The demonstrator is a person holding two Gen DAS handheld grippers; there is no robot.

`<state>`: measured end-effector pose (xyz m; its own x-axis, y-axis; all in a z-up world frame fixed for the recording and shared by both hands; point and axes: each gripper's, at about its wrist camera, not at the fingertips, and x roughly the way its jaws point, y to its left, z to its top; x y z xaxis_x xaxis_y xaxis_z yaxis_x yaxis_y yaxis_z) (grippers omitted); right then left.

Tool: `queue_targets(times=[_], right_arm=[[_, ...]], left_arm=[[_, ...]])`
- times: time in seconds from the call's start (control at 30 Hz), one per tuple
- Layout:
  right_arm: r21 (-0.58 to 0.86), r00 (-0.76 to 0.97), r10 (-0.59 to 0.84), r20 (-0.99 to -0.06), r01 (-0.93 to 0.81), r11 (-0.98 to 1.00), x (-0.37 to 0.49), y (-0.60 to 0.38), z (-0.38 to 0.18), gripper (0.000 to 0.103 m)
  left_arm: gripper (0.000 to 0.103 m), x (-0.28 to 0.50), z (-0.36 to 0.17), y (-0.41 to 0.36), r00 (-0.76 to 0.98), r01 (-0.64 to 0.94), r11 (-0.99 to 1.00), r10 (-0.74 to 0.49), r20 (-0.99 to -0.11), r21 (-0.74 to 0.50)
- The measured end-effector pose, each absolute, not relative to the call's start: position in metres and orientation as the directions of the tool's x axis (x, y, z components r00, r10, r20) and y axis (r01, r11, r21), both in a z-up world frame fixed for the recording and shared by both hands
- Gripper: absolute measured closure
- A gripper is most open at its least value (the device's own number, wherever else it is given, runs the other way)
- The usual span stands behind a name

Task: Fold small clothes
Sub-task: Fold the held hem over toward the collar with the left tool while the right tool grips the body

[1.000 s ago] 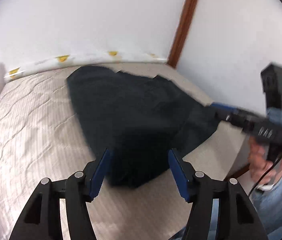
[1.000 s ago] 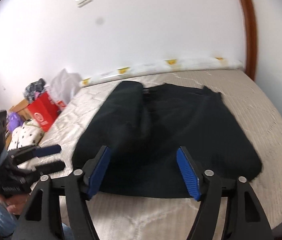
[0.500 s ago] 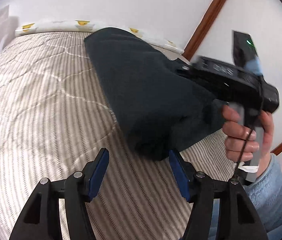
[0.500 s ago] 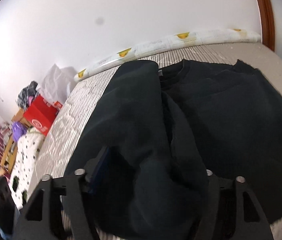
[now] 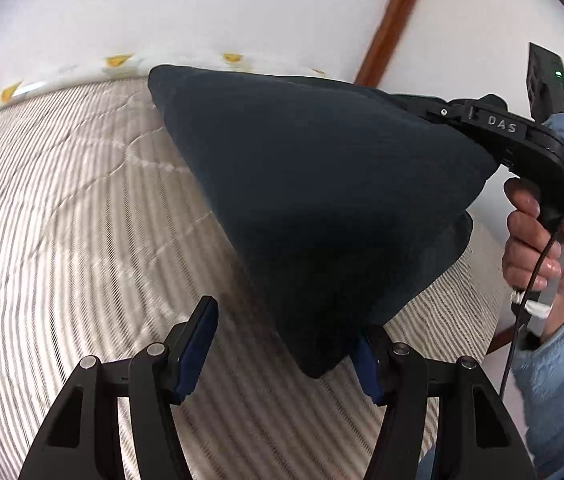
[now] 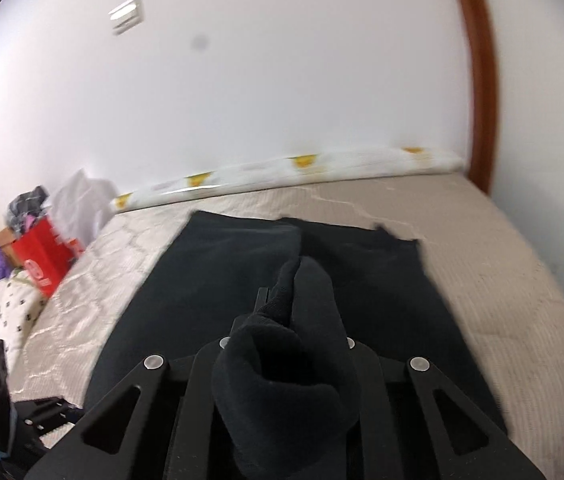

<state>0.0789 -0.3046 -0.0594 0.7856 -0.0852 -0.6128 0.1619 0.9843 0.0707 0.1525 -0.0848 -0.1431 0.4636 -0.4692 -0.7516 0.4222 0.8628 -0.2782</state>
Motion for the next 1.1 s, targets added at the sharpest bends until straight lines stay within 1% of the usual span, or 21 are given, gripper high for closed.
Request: queue_targets(times=[0.13,0.23,0.3,0.37,0.43,0.5,0.53,0.57,0.6,0.63,0.7,0.73,0.77,0.8,0.87,0.93,0.97,1.03,1.1], right_arm=[[0.053,0.793,-0.149,-0.591,0.222,0.974,0.061,-0.339,-0.059,0.089],[0.069,0.794,-0.197,-0.575,0.286,0.956,0.045,-0.366,-0.059,0.089],[0.075,0.779,-0.21,-0.591,0.312,0.947,0.039,-0.381,-0.069,0.089],[0.088,0.747,-0.209,-0.63,0.337,0.937,0.035,-0.396,-0.087,0.089],[0.119,0.728,-0.186,-0.66,0.346,0.931,0.034,-0.403,-0.101,0.089],[0.143,0.721,-0.164,-0.673,0.345,0.928,0.03,-0.407,-0.106,0.087],[0.148,0.721,-0.161,-0.674,0.345,0.927,0.029,-0.407,-0.107,0.086],[0.146,0.717,-0.165,-0.677,0.35,0.925,0.027,-0.408,-0.107,0.084],[0.146,0.715,-0.166,-0.679,0.353,0.924,0.025,-0.408,-0.106,0.077],[0.144,0.71,-0.173,-0.683,0.363,0.92,0.024,-0.408,-0.106,0.074],[0.145,0.698,-0.181,-0.693,0.381,0.913,0.018,-0.409,-0.106,0.059],[0.149,0.692,-0.181,-0.699,0.389,0.909,0.017,-0.41,-0.108,0.055],[0.157,0.68,-0.182,-0.711,0.405,0.901,0.017,-0.411,-0.111,0.047],[0.163,0.66,-0.175,-0.73,0.418,0.894,0.021,-0.41,-0.117,0.045],[0.16,0.642,-0.168,-0.748,0.419,0.894,0.025,-0.408,-0.123,0.047],[0.163,0.656,-0.151,-0.74,0.391,0.906,0.031,-0.402,-0.121,0.074],[0.15,0.657,-0.154,-0.738,0.382,0.912,0.035,-0.397,-0.119,0.081],[0.121,0.663,-0.166,-0.73,0.364,0.924,0.042,-0.385,-0.116,0.083],[0.101,0.67,-0.162,-0.724,0.335,0.937,0.05,-0.371,-0.116,0.083]], left_arm=[[0.041,0.15,-0.139,-0.115,0.457,0.457,0.857,-0.456,-0.763,-0.239],[0.041,0.147,-0.142,-0.136,0.454,0.477,0.857,-0.43,-0.781,-0.195],[0.041,0.144,-0.141,-0.146,0.476,0.478,0.864,-0.408,-0.779,-0.16],[0.042,0.146,-0.14,-0.153,0.486,0.471,0.866,-0.415,-0.769,-0.17],[0.044,0.147,-0.137,-0.156,0.5,0.454,0.874,-0.412,-0.762,-0.175],[0.052,0.148,-0.135,-0.157,0.517,0.449,0.878,-0.405,-0.754,-0.163],[0.054,0.148,-0.135,-0.16,0.517,0.451,0.878,-0.404,-0.755,-0.161],[0.058,0.145,-0.134,-0.152,0.514,0.451,0.877,-0.407,-0.755,-0.166],[0.06,0.145,-0.134,-0.15,0.511,0.448,0.876,-0.415,-0.753,-0.178],[0.062,0.148,-0.133,-0.149,0.515,0.44,0.878,-0.419,-0.747,-0.189],[0.069,0.15,-0.129,-0.146,0.519,0.427,0.88,-0.426,-0.741,-0.207],[0.071,0.151,-0.129,-0.144,0.52,0.421,0.881,-0.428,-0.739,-0.214],[0.075,0.152,-0.129,-0.14,0.521,0.417,0.881,-0.433,-0.735,-0.224],[0.076,0.154,-0.13,-0.136,0.518,0.414,0.879,-0.442,-0.732,-0.237],[0.08,0.158,-0.132,-0.129,0.51,0.408,0.875,-0.454,-0.731,-0.259],[0.081,0.162,-0.131,-0.123,0.51,0.404,0.872,-0.466,-0.723,-0.276],[0.083,0.161,-0.13,-0.12,0.519,0.4,0.875,-0.463,-0.718,-0.274],[0.084,0.163,-0.125,-0.108,0.55,0.384,0.886,-0.445,-0.707,-0.259],[0.085,0.167,-0.121,-0.094,0.563,0.357,0.893,-0.441,-0.699,-0.276]])
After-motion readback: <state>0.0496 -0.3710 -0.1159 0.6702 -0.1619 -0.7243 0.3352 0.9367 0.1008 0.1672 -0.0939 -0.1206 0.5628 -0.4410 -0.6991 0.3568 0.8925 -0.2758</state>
